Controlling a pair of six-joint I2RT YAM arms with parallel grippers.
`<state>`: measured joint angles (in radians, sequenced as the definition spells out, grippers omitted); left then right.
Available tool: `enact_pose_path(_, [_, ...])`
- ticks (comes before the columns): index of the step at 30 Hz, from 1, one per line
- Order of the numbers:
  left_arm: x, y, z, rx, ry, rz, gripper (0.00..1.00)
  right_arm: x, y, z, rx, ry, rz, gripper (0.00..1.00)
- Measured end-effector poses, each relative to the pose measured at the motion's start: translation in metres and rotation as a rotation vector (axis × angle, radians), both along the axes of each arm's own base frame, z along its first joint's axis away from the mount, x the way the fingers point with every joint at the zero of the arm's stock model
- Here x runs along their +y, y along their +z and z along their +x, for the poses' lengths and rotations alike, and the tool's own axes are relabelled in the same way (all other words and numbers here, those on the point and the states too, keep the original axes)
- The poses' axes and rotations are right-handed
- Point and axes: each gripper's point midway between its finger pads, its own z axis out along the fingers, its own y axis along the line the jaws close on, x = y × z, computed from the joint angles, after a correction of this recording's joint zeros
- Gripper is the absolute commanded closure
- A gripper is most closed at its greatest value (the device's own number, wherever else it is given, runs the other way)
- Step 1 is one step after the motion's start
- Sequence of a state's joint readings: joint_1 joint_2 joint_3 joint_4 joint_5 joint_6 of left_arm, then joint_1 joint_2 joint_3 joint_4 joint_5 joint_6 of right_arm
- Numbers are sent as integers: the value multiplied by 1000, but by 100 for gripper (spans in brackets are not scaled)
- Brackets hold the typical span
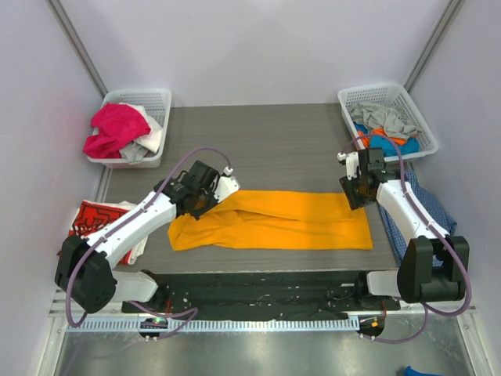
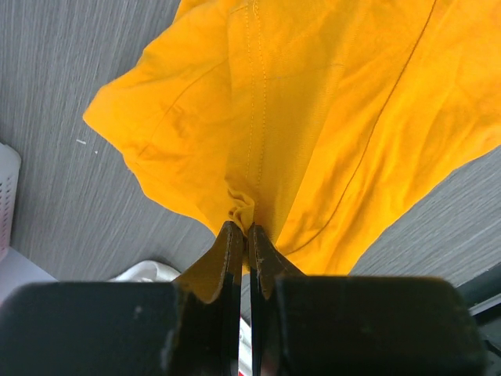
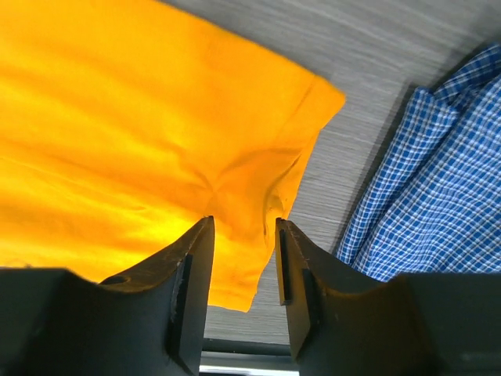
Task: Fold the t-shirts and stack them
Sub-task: Fold the other side of the tshirt into a rectangle
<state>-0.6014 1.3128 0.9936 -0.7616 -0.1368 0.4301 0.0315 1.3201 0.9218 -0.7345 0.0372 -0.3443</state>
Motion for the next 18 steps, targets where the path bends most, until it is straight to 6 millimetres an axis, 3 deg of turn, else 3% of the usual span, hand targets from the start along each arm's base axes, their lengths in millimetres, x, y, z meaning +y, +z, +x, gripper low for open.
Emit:
enact_pose_path(8, [0,-4,-7,10,4,1,100,3,4,3,-9,-20,23,54])
enact_pose_path(18, [2,-24,-14,57,4,29,100,3,-16,-8,60,-20,22,55])
